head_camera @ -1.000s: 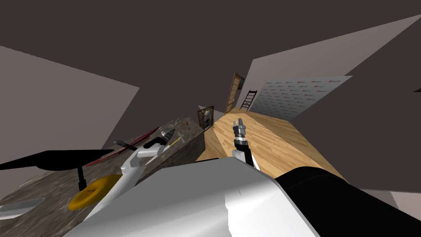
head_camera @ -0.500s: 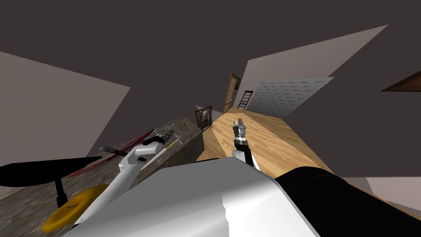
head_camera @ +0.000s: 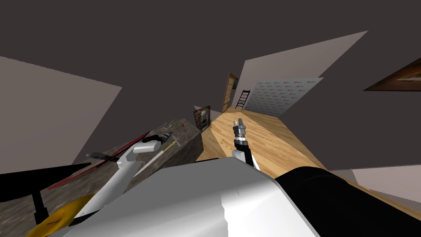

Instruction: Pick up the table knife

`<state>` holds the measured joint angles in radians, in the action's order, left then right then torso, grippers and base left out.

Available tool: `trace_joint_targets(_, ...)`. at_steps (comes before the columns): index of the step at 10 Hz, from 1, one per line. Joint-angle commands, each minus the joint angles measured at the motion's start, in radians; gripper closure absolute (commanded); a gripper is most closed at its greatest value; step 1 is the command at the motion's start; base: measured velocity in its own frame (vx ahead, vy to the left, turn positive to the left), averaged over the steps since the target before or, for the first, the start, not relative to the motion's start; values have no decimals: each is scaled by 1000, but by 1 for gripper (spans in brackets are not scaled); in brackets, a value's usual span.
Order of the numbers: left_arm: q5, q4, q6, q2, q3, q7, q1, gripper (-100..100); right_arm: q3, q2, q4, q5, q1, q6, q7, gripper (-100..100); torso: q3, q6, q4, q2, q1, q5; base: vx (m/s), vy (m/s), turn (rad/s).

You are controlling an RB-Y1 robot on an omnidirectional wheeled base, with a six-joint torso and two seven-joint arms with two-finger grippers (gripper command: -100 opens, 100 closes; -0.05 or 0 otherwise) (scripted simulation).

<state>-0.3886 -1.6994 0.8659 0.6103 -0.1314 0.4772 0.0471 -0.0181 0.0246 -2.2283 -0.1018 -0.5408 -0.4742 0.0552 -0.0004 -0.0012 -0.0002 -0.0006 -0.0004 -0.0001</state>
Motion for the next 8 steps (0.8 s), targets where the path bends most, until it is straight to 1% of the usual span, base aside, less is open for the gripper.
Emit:
trace_joint_targets(1,-24,25,50,24,-12,24,-20,-100,0,0,0,0,0,0,0,0,0,0,0,0,0,0,16,-6,-127)
trace_joint_targets(2,-24,25,74,24,-12,24,-20,-100,0,0,0,0,0,0,0,0,0,1,0,0,0,0,15,0,-94)
trace_joint_targets(3,-47,54,103,45,-21,48,-42,-100,0,0,0,0,0,0,0,0,0,0,0,0,0,0,18,-3,-185)
trace_joint_targets(4,-47,54,133,45,-21,48,-42,-100,0,0,0,0,0,0,0,0,0,1,0,-1,0,0,19,3,-84)
trace_joint_targets(5,-47,54,148,45,-21,48,-42,-100,0,0,0,0,0,0,0,0,0,0,0,-1,0,0,10,1,23)
trace_joint_targets(6,-69,83,183,66,-31,71,-63,-100,0,0,0,0,0,0,0,0,0,0,0,0,0,0,12,-7,-138)
trace_joint_targets(7,-69,83,210,66,-31,71,-63,-100,0,0,0,0,0,0,0,0,0,1,0,0,0,0,14,-1,-93)
trace_joint_targets(8,-91,112,237,85,-39,93,-82,-100,0,0,0,0,0,0,0,0,0,0,0,0,0,0,16,1,-142)
